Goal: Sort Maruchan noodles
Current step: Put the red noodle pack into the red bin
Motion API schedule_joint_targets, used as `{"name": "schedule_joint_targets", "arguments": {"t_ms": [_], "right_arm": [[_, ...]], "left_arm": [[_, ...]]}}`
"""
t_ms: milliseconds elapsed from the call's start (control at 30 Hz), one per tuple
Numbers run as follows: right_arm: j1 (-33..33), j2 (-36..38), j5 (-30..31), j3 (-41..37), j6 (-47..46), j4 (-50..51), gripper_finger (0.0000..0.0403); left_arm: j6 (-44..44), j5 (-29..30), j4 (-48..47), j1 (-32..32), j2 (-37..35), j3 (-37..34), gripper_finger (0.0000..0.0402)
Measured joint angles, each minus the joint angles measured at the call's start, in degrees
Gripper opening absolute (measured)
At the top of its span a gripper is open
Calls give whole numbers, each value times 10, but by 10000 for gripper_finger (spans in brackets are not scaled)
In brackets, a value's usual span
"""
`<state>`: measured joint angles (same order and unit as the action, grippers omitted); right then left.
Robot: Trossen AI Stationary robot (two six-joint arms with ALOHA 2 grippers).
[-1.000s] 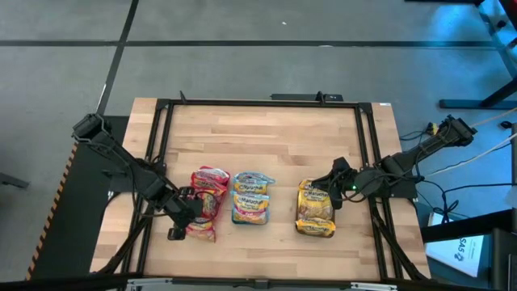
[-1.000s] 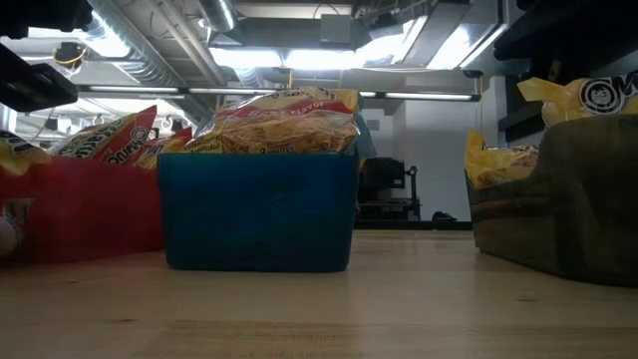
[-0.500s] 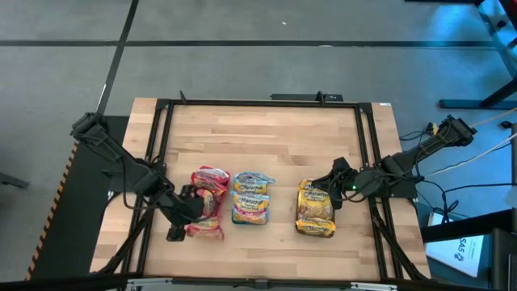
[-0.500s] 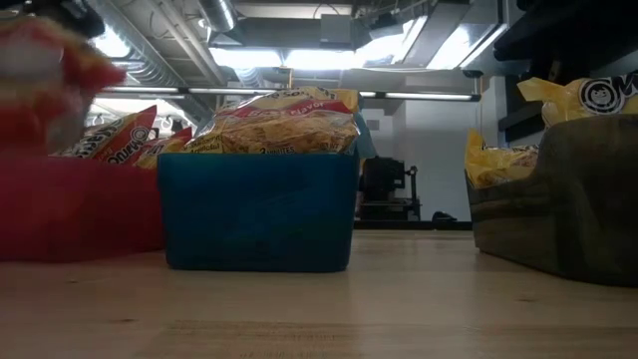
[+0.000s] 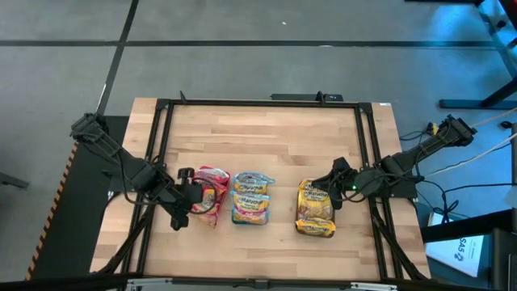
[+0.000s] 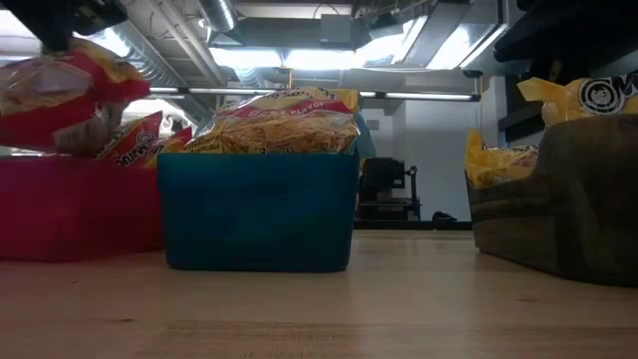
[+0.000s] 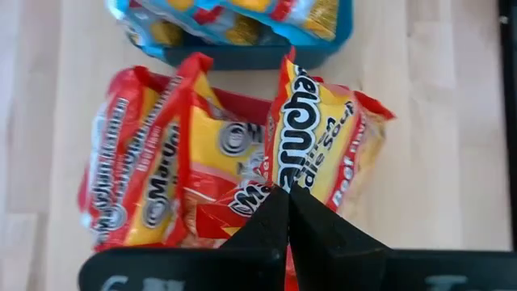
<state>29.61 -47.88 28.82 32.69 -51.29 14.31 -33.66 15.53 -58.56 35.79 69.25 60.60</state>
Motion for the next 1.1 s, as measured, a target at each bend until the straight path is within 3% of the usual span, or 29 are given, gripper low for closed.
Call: {"name": "schedule_joint_targets", "arguments": {"t_ms": [700, 1100], "right_arm": [[0, 0, 0, 0, 0, 18, 39], [0, 0, 1, 0, 0, 26, 39]], "left_arm": [[-3, 71, -35, -25, 0, 0, 0], [-7, 74, -41, -17, -3, 9, 0]]}}
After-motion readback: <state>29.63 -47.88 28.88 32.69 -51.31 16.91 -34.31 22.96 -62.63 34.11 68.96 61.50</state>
